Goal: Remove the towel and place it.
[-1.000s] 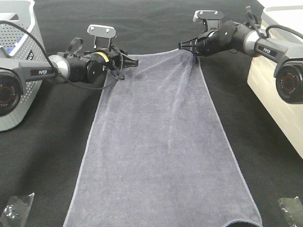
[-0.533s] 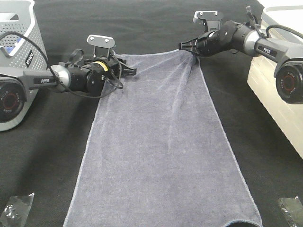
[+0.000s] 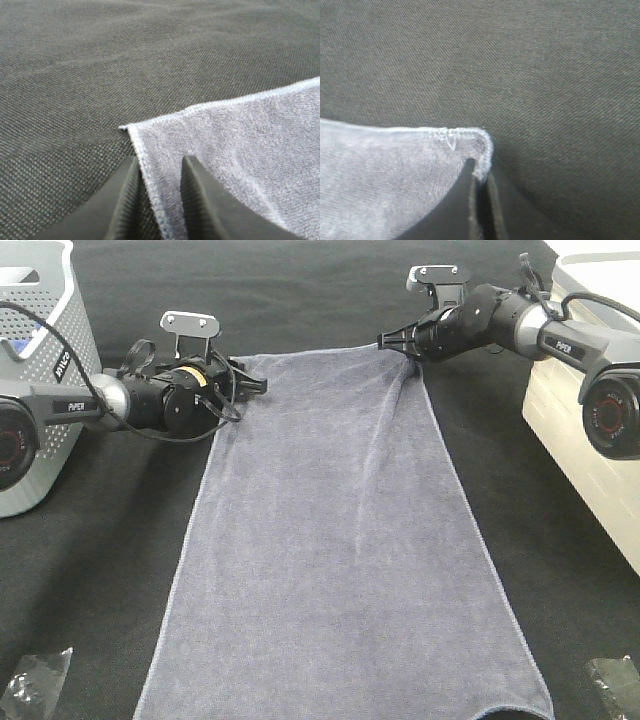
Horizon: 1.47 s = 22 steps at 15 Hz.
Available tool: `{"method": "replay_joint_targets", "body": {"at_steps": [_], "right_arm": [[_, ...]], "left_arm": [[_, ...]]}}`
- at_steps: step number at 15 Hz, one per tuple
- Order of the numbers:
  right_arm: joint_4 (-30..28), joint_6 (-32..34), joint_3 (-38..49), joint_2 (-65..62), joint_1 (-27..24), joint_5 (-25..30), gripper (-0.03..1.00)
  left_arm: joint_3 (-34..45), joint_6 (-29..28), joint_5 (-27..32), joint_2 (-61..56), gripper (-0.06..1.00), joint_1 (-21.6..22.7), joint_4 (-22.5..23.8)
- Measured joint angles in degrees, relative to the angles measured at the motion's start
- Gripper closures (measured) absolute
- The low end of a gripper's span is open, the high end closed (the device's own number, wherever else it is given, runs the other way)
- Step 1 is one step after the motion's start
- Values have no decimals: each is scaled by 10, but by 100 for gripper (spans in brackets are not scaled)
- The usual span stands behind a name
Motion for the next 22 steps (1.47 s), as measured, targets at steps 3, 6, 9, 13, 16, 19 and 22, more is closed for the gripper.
{"method": "replay_joint_targets", "body": {"at_steps": [3,6,9,13,16,19,22], "right_arm": [[-9,0,0,0,-4,0,85],[5,0,0,0,-7,-1,60],[0,0,0,0,-12,0,41],[-3,0,0,-1,-26,25,39],[-2,0,0,-34,-26,90,35],[37,0,0,-103,-26,164,22],[79,0,0,-150,-26,226,20]], "left_arm": [[0,-1,4,-2,66,0,0],[0,-1,7,-2,66,0,0],[0,-1,9,-5,66,0,0],[0,-1,21,-24,63,0,0],[0,-1,77,-67,52,0,0],[0,-1,209,-143,32,0,0],[0,-1,340,-213,25,0,0]]}}
